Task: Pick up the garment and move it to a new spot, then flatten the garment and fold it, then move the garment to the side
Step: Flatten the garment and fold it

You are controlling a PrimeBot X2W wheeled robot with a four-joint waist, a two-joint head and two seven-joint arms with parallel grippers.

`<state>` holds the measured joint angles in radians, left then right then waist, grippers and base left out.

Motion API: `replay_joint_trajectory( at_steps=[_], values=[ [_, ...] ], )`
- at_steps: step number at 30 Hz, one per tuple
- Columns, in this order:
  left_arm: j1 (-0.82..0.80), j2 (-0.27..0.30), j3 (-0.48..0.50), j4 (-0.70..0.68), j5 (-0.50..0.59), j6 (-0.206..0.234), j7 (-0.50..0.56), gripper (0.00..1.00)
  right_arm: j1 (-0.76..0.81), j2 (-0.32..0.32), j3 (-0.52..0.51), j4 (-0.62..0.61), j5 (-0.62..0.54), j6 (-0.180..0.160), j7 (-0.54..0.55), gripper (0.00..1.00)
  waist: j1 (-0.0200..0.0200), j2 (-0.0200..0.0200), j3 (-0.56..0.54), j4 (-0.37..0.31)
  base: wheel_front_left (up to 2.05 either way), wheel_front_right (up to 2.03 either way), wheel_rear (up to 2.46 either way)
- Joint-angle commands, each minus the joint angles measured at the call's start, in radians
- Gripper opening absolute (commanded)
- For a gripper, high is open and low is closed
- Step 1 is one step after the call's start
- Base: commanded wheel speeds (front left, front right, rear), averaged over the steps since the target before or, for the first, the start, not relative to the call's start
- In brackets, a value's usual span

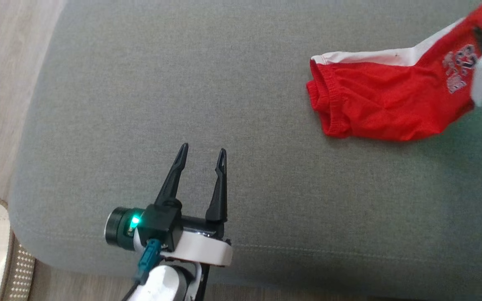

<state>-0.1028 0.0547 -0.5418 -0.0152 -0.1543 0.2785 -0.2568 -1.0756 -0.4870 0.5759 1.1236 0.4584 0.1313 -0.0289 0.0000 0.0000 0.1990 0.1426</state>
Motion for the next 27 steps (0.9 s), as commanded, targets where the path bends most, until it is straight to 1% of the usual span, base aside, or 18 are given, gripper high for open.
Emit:
replay_joint_trajectory(
  at_steps=[1,7,11,15,21,22,23,24,27],
  values=[
    [-0.011,-0.004,0.025,-0.028,-0.010,-0.007,-0.005,1.00,-0.025,0.008,0.022,-0.039,-0.003,-0.001,0.005,0.00,0.0000,0.0000,-0.011,0.008,0.00,0.00,0.00],
    [0.003,-0.004,0.025,-0.024,-0.016,-0.014,-0.005,1.00,-0.013,0.060,0.115,-0.129,0.026,-0.001,0.045,0.00,0.0000,0.0000,-0.029,0.036,0.00,0.00,0.00],
    [0.007,-0.004,0.019,-0.019,-0.022,-0.018,-0.005,1.00,0.013,0.094,0.177,-0.161,0.041,-0.001,0.061,0.00,0.0000,0.0000,-0.041,0.055,0.00,0.00,0.00],
    [0.007,-0.004,0.009,-0.016,-0.029,-0.016,-0.005,1.00,0.047,0.137,0.221,-0.159,0.049,-0.001,0.072,0.00,0.0000,0.0000,-0.050,0.068,0.00,0.00,0.00],
    [0.012,-0.004,0.005,-0.014,-0.034,-0.014,-0.005,1.00,0.103,0.196,0.250,-0.142,0.089,-0.001,0.065,0.00,0.0000,0.0000,-0.058,0.082,0.00,0.00,0.00],
    [0.013,-0.004,0.006,-0.014,-0.034,-0.013,-0.005,1.00,0.112,0.204,0.249,-0.140,0.101,-0.001,0.061,0.18,0.0000,0.0000,-0.059,0.082,0.00,0.00,0.00],
    [0.015,-0.004,0.007,-0.014,-0.034,-0.013,-0.005,1.00,0.120,0.211,0.244,-0.138,0.113,-0.001,0.055,0.55,0.0000,0.0000,-0.061,0.081,0.00,0.00,0.00],
    [0.017,-0.004,0.008,-0.013,-0.034,-0.012,-0.005,1.00,0.125,0.217,0.235,-0.134,0.125,-0.001,0.045,1.00,0.0000,0.0000,-0.064,0.079,0.00,0.00,0.00],
    [0.020,-0.004,0.010,-0.010,-0.034,-0.011,-0.005,1.00,0.131,0.222,0.209,-0.132,0.142,-0.001,0.001,1.00,0.0000,0.0000,-0.072,0.074,0.00,0.00,0.00]
  ],
)
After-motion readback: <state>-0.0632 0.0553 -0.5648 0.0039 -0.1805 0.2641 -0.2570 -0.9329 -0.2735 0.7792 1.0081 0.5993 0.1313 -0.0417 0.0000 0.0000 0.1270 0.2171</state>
